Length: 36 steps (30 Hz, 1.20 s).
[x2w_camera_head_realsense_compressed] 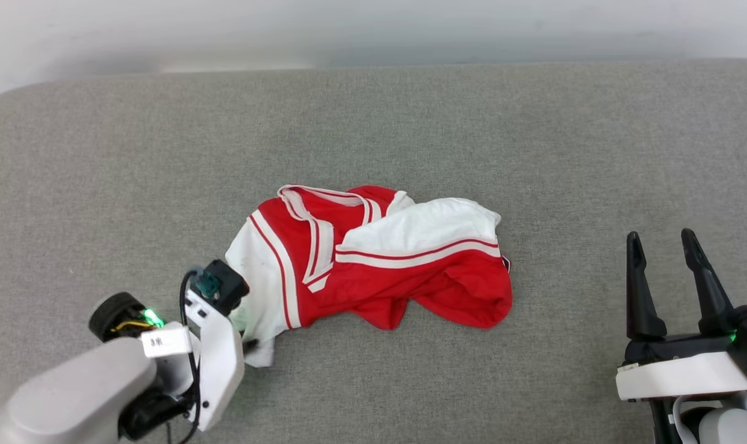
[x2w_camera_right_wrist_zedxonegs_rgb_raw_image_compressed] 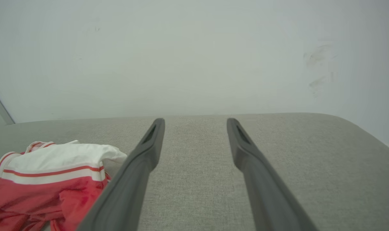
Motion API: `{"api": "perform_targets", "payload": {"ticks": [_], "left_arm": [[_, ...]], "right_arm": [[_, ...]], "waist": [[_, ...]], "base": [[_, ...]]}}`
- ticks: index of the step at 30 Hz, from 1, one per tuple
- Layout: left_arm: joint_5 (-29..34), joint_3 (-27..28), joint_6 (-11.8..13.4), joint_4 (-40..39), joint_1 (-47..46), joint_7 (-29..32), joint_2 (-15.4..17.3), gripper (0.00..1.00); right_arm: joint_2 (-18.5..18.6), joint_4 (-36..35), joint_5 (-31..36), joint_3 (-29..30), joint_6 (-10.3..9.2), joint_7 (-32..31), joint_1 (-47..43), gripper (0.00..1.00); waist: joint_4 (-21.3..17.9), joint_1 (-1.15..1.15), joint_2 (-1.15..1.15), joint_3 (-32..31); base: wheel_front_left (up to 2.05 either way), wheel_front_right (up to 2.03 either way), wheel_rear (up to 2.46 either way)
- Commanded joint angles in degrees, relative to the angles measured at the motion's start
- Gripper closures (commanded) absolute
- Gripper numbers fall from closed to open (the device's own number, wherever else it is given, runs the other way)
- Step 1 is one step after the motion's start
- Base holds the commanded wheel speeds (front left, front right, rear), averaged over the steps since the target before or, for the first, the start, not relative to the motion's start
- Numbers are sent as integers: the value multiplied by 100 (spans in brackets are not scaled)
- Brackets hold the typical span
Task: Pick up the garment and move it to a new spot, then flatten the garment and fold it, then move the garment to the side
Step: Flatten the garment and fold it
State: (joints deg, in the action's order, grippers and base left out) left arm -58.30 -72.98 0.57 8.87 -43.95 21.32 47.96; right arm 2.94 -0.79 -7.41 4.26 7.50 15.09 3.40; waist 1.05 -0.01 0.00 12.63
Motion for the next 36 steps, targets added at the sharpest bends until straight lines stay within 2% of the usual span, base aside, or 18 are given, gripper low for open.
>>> {"api": "perform_targets", "payload": {"ticks": [1, 3, 6, 10, 13, 18, 23, 26, 29, 36], "left_arm": [[15, 71, 62, 38, 49, -133, -40, 0], [104, 159, 195, 125, 148, -541, -111, 0], [227, 411, 525, 189, 291, -1326, -203, 0], [404, 805, 1151, 172, 540, -2468, -290, 0], [450, 1080, 1611, 128, 814, -3219, -360, 0], [691, 1691, 2327, -75, 1303, -3640, -537, 0], [1629, 2877, 2794, -602, 2027, -3653, -950, 0], [2181, 3514, 2878, -872, 2471, -3651, -1262, 0], [2665, 4055, 2830, -1032, 2894, -3652, -1581, 0], [3429, 4810, 2343, -1081, 3388, -3652, -2308, 0]], "right_arm": [[-12, -1, 64, 13, -2, 12, 11, 0], [-12, -49, 159, 35, -2, 12, 87, 0], [-12, -147, 349, 82, -2, 12, 208, 0], [27, -361, 716, 115, -2, 12, 512, 0], [296, -496, 838, 14, -2, 12, 819, 0], [944, -560, 824, -426, -2, 12, 1482, 0], [1692, -282, 642, -1251, -3, 11, 2119, 0], [2172, 7, 308, -1934, -3, -362, 2576, 0], [2592, 159, -320, -2697, -3, -1182, 3045, 0], [3592, 359, -1873, -4663, -4, -3310, 4270, 0]], "waist": [[-7, 1, 0, -32], [-3, 1, 0, -101], [22, 1, 0, -212], [95, 1, 0, -337], [158, 1, 0, -381], [243, 1, 0, -376], [326, 1, 0, -337], [371, 1, 0, -318], [409, 1, 0, -274], [554, 1, 0, -26]], "base": [[0, 0, 0], [0, 0, 0], [0, 0, 0], [0, 0, 0], [0, 0, 0], [0, 0, 0], [0, 0, 0], [0, 0, 0], [0, 0, 0], [0, 0, 0]]}}
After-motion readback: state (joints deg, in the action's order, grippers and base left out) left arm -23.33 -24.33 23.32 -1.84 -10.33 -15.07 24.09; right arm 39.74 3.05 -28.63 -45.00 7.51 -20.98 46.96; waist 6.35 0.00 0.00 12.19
